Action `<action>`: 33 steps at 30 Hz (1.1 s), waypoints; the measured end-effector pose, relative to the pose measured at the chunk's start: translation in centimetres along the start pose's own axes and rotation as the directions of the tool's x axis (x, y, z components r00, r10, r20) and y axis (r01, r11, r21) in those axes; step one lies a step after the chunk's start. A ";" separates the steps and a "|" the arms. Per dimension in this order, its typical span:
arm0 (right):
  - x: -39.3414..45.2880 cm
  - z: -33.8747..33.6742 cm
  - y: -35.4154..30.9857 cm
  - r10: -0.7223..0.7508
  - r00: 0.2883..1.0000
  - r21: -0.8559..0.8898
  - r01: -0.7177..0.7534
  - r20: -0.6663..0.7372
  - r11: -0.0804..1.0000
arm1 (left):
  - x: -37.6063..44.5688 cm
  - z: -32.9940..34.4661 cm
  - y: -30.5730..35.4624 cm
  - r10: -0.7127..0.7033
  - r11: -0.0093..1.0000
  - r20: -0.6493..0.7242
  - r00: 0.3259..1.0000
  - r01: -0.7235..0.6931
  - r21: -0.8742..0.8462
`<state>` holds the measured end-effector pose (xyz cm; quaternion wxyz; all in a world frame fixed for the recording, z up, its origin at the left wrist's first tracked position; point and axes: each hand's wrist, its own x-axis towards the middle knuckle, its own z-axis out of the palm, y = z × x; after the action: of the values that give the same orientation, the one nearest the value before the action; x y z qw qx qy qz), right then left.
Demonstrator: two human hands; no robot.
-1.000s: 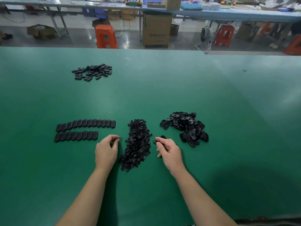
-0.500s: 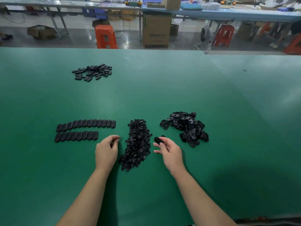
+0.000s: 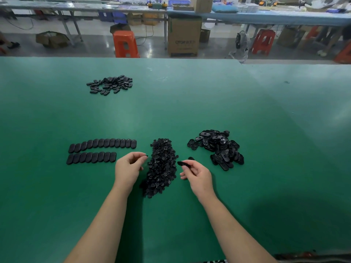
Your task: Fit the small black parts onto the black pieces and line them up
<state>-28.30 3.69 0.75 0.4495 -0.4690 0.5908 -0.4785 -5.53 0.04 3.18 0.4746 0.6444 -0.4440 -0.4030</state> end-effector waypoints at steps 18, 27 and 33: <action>-0.1 0.4 -0.1 0.000 0.999 -0.036 0.002 0.038 0.999 | -4.0 8.0 3.5 0.170 0.880 0.226 0.959 -0.251 0.402; -0.1 0.4 -0.2 -0.005 1.000 -0.029 0.005 0.020 1.000 | -3.9 8.2 3.4 0.157 0.869 0.206 0.966 -0.234 0.436; -0.1 0.4 -0.2 -0.003 1.000 -0.031 0.004 0.028 1.000 | -3.8 8.1 3.6 0.136 0.868 0.226 0.965 -0.226 0.442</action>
<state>-27.89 3.69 0.88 0.4497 -0.4835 0.5911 -0.4633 -14.89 1.04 5.18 0.2986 0.6536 -0.6286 -0.2974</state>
